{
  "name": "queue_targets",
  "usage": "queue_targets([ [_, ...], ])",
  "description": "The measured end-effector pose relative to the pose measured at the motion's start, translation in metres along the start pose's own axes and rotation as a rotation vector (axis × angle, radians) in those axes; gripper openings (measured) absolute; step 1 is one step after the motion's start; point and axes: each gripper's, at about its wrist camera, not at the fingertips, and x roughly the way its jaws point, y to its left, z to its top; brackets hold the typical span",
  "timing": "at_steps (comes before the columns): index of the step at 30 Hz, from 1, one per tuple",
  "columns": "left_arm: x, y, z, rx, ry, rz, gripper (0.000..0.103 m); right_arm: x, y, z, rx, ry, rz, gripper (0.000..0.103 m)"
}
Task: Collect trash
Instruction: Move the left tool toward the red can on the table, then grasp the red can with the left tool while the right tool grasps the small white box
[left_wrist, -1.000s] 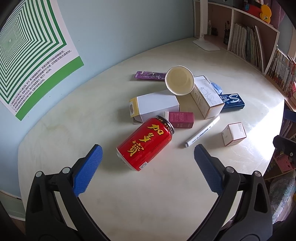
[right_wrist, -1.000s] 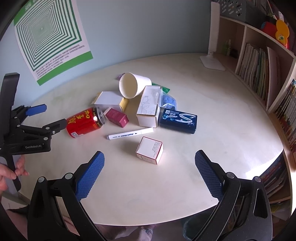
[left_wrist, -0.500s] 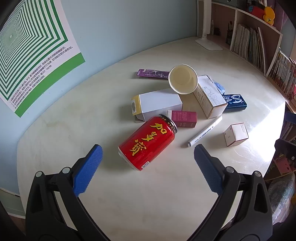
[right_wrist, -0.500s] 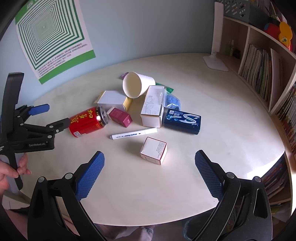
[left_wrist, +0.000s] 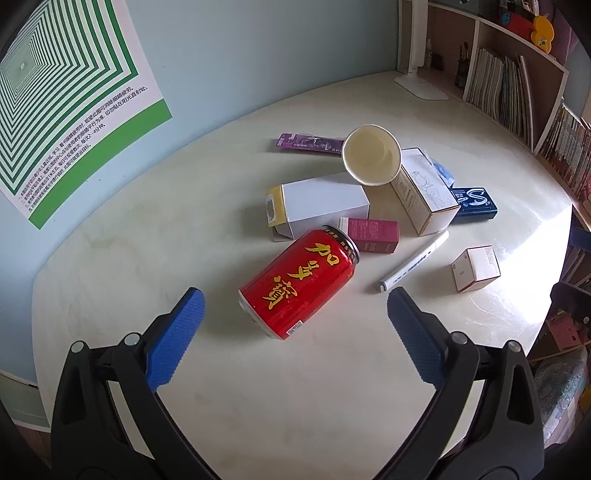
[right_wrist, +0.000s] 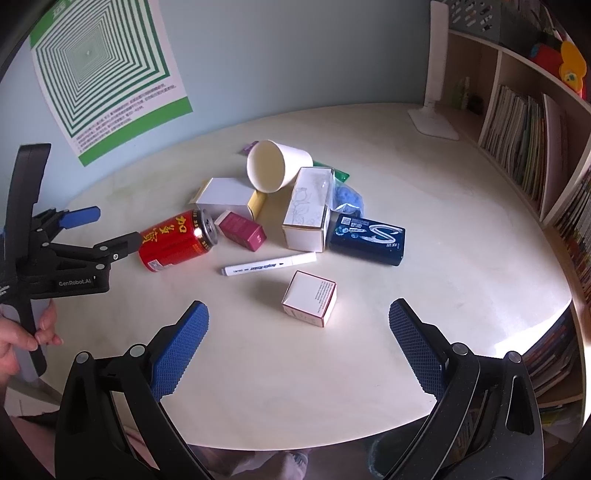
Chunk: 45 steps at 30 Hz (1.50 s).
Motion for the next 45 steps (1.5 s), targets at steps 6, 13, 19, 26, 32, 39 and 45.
queue_targets([
  [6, 0.000, 0.001, 0.000, 0.000, 0.001, -0.001, 0.097, 0.001, 0.001, -0.001, -0.001, 0.006, 0.004, 0.097],
  [13, 0.002, 0.000, -0.001, 0.004, 0.003, 0.000, 0.097, 0.002, 0.000, -0.001, -0.003, 0.008, 0.008, 0.097],
  [19, 0.003, 0.000, -0.002, 0.007, 0.005, 0.002, 0.097, 0.004, 0.000, -0.001, -0.004, 0.017, 0.011, 0.097],
  [26, 0.008, 0.003, -0.003, 0.013, 0.018, 0.006, 0.097, 0.010, -0.001, -0.002, -0.005, 0.029, 0.016, 0.097],
  [32, 0.018, 0.006, -0.002, 0.024, 0.037, -0.001, 0.097, 0.020, -0.003, -0.003, -0.003, 0.050, 0.014, 0.097],
  [39, 0.036, 0.007, 0.001, 0.063, 0.070, -0.003, 0.096, 0.037, -0.006, -0.002, 0.011, 0.084, 0.019, 0.097],
  [45, 0.056, 0.011, 0.004, 0.090, 0.101, -0.024, 0.096, 0.058, -0.011, -0.002, 0.044, 0.126, 0.026, 0.097],
])
